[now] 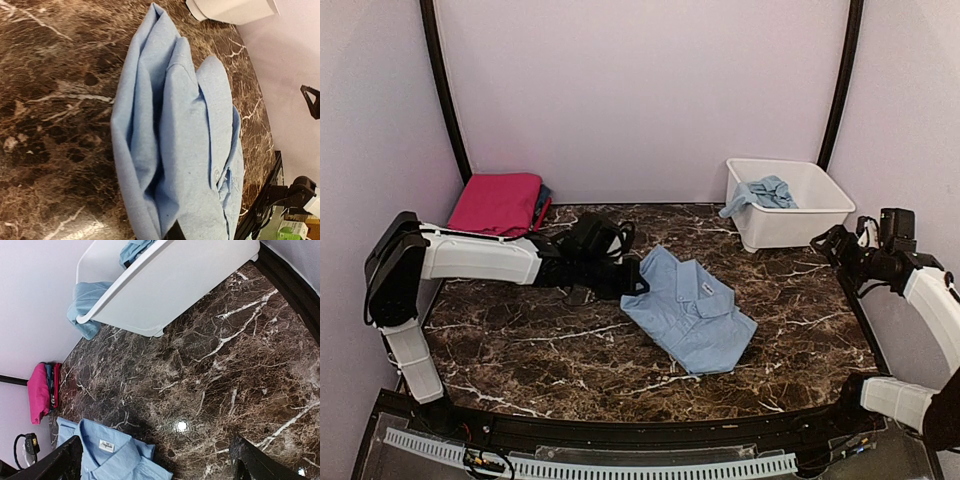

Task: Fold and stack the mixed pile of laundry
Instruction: Turn over the square-folded shirt at the center of the board, then smooth out the square-folded shirt at the center of the board.

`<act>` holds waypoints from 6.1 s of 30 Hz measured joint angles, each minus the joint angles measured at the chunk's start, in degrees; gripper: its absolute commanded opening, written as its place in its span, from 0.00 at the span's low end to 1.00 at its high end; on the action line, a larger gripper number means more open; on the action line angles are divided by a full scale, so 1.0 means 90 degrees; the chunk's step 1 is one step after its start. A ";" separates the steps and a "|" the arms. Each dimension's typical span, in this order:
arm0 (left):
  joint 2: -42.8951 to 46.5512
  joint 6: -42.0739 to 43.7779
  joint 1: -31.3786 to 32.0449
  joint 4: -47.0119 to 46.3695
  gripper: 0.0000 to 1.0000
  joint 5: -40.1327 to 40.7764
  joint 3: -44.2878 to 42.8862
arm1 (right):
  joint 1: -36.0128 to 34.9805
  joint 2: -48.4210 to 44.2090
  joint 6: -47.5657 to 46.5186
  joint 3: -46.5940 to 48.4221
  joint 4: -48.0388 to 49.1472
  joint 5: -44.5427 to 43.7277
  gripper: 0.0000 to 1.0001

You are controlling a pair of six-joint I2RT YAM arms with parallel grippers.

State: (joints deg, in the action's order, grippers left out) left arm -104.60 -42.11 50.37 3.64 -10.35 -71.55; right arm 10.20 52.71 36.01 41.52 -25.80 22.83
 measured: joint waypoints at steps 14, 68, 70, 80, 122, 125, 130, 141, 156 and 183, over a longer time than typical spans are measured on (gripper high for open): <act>0.1008 -0.0617 -0.1513 -0.2322 0.60 0.0170 0.2807 | 0.0000 0.0000 -0.0328 -0.0056 0.0061 0.0833 0.98; -0.0357 0.2242 -0.2531 -0.0158 0.48 0.0146 0.0602 | -0.4155 0.5923 -0.0163 0.2205 0.2322 0.0724 0.56; -0.0413 0.2203 -0.2531 -0.0260 0.43 0.0119 0.0648 | -0.4177 0.6008 -0.0165 0.2208 0.2283 0.0690 0.53; -0.0393 0.2268 -0.2531 -0.0435 0.35 0.0104 0.0658 | -0.4182 0.6336 -0.0296 0.2463 0.2169 0.0627 0.37; -0.0027 0.2317 -0.2686 -0.0155 0.00 0.0449 0.0401 | -0.4328 0.6368 -0.0894 0.3517 0.1695 0.0799 0.00; -0.0029 0.2307 -0.2771 -0.0170 0.00 0.0554 0.0498 | -0.4328 0.6414 -0.1005 0.3728 0.1656 0.0797 0.00; -0.0134 0.2266 -0.2856 -0.0209 0.00 0.0729 0.0641 | -0.4333 0.6992 -0.1132 0.4233 0.1671 0.0792 0.00; -0.0707 0.2259 -0.2943 0.0041 0.50 0.1304 0.0585 | -0.4330 0.7499 -0.1273 0.4595 0.1234 0.0561 0.51; 0.0933 0.3150 -0.0729 0.0444 0.52 0.1073 -0.0049 | -0.4422 0.5603 -0.0233 0.1739 0.2582 0.1307 0.30; 0.0840 0.2307 -0.1246 0.1103 0.51 0.1564 0.1139 | -0.5695 0.4626 0.0393 -0.0151 0.4439 0.1246 0.49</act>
State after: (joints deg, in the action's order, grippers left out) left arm -97.03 -21.34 39.16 13.56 3.73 -61.30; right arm -41.06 94.35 39.55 40.16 14.15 34.04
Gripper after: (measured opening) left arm 0.508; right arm 0.491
